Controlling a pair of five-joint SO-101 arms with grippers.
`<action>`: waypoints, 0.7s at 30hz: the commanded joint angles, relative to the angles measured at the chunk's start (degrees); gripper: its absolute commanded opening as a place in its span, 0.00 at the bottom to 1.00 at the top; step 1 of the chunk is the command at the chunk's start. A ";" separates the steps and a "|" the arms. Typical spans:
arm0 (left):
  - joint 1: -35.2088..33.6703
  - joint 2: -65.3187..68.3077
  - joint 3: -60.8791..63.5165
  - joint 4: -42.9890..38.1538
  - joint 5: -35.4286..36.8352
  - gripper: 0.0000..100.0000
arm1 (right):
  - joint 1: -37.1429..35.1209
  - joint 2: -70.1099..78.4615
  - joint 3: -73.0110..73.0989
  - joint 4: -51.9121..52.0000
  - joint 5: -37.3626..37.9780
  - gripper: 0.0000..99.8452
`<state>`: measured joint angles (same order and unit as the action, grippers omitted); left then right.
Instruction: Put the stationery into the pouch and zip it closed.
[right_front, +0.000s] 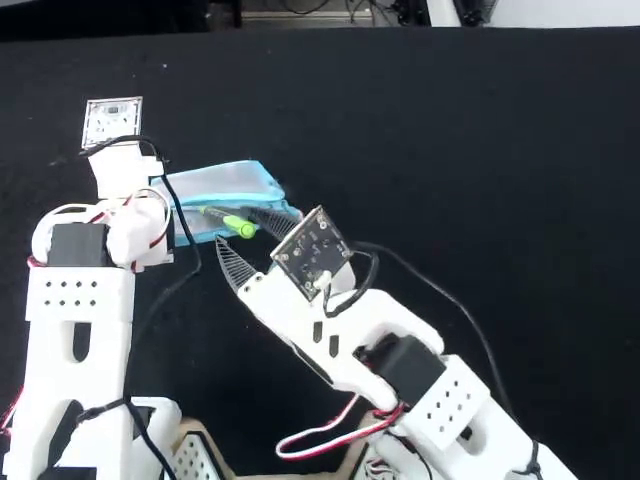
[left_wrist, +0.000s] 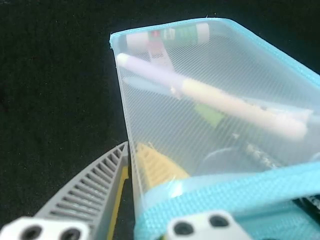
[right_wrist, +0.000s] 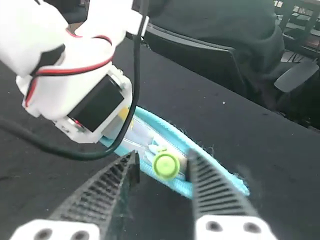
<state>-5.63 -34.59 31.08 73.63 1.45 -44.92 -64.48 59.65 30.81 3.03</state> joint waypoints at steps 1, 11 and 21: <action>-0.13 0.79 1.98 -0.26 0.44 0.03 | 2.29 -3.47 -2.42 -1.41 0.62 0.03; -0.13 0.79 1.98 -0.26 0.53 0.03 | 5.36 -12.88 0.31 -1.58 -3.87 0.01; -0.13 0.79 1.98 -0.26 0.53 0.03 | 5.36 -5.49 11.30 -17.67 -11.69 0.01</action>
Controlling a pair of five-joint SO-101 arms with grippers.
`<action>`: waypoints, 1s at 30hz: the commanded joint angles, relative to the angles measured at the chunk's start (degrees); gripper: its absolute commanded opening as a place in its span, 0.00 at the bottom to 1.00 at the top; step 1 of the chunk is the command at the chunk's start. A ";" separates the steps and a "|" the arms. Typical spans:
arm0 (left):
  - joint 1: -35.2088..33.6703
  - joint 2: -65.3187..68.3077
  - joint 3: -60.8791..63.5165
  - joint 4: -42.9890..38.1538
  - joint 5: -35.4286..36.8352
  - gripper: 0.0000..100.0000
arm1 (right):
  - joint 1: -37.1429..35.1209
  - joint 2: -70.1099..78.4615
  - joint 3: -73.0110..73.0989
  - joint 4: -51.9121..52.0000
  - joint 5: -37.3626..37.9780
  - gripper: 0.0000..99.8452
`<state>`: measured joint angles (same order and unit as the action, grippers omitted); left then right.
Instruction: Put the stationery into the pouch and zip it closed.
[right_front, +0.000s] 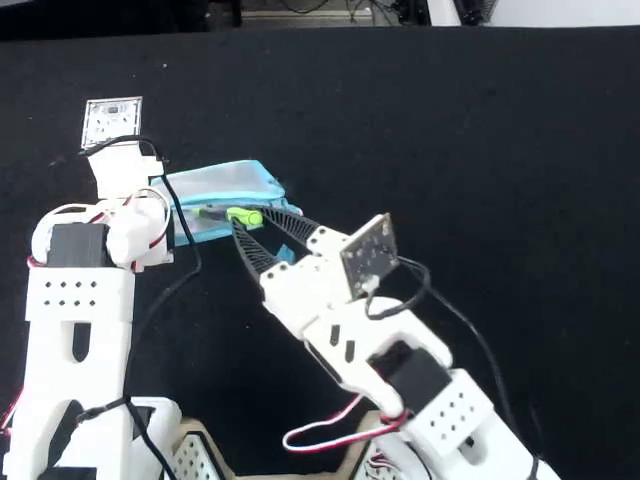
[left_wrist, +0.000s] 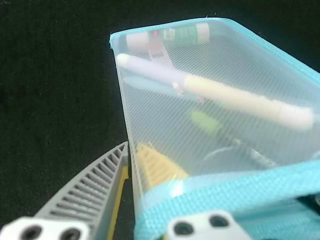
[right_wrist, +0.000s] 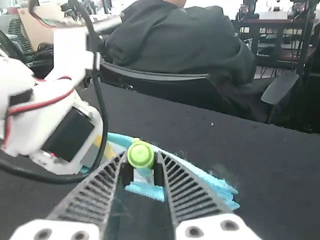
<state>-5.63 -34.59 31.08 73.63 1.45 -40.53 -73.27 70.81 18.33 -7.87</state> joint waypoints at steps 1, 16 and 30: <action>-0.13 0.79 1.98 -0.26 0.53 0.03 | 0.97 4.62 -0.13 -5.19 -0.79 0.01; -0.13 0.79 1.98 -0.26 0.53 0.03 | 1.32 11.38 -19.30 18.90 -0.44 0.19; -0.13 0.79 1.98 -0.26 0.53 0.03 | 10.11 2.86 -10.07 28.40 12.57 0.19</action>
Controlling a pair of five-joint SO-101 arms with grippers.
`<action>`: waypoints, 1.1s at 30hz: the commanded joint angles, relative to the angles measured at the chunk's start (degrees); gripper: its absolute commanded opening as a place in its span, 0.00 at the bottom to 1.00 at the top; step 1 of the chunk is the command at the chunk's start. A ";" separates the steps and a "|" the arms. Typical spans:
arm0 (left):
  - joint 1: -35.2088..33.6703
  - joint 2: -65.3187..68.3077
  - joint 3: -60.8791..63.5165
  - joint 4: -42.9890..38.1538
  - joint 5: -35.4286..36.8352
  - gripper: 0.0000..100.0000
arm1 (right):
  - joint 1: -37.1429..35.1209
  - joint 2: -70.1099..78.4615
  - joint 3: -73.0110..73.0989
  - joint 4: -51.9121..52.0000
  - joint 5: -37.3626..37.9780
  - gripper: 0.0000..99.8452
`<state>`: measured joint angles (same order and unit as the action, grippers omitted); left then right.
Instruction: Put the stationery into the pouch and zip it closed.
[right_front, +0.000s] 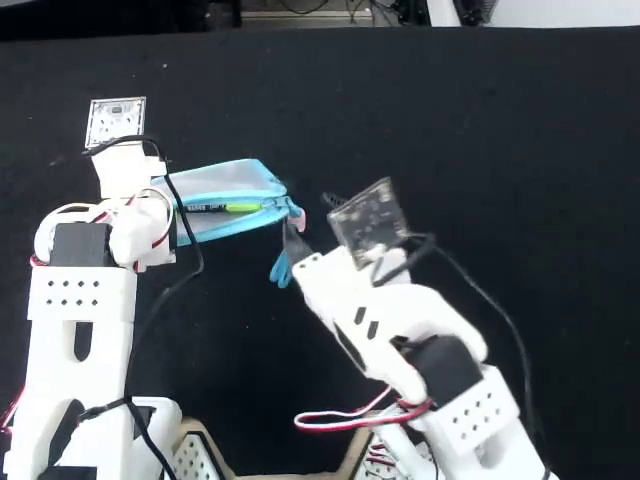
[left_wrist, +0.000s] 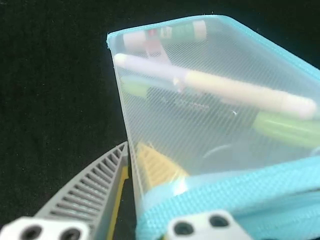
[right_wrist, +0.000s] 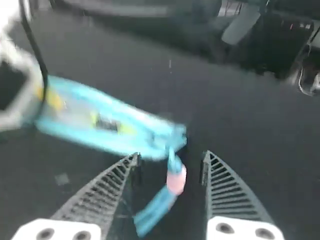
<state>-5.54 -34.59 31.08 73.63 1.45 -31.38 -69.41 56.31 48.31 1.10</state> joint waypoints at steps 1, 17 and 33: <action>-0.22 0.79 1.98 -0.26 0.53 0.03 | 1.14 -1.01 5.93 -3.16 3.60 0.19; -0.22 1.23 1.98 -0.26 0.18 0.03 | 2.81 -1.01 16.57 -16.88 4.04 0.19; -0.22 0.79 1.98 0.18 0.09 0.03 | 4.22 -0.48 25.80 -37.36 13.19 0.19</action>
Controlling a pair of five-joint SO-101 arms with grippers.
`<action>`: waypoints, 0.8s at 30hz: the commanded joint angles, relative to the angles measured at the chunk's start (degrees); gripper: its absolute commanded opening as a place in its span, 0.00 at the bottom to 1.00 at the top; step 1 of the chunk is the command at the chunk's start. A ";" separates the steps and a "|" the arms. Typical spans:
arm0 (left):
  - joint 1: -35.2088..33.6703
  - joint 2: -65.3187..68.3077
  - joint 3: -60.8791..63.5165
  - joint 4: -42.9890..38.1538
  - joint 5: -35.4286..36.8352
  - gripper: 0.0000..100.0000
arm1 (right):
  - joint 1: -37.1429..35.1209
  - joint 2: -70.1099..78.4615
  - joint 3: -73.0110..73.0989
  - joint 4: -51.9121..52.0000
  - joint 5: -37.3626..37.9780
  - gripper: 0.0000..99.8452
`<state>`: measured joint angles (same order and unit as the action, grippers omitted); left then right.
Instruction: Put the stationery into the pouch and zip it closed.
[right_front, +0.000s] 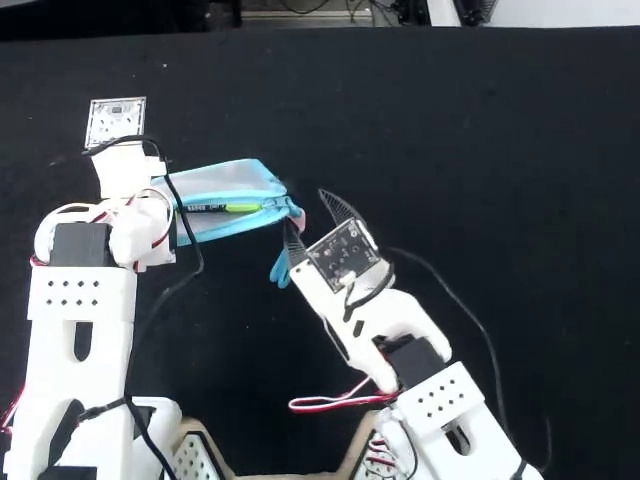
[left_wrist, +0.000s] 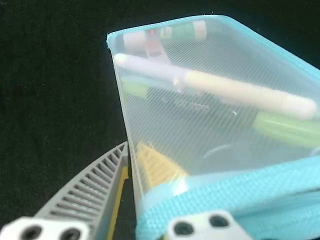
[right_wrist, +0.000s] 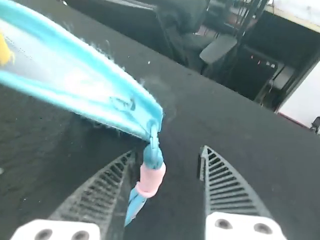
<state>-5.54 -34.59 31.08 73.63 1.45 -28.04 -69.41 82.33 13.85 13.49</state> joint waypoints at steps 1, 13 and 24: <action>-0.31 0.79 1.98 0.18 -0.09 0.03 | 0.88 -0.48 -0.04 -3.34 0.88 0.19; -0.31 0.79 0.57 3.87 -9.58 0.03 | 1.05 -0.84 1.19 -3.08 0.97 0.19; -5.49 0.79 -0.75 4.57 -10.81 0.03 | 1.05 -1.01 0.92 -0.70 13.98 0.04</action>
<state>-7.30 -34.59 30.90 76.18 -8.84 -28.04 -69.41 83.91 12.79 22.64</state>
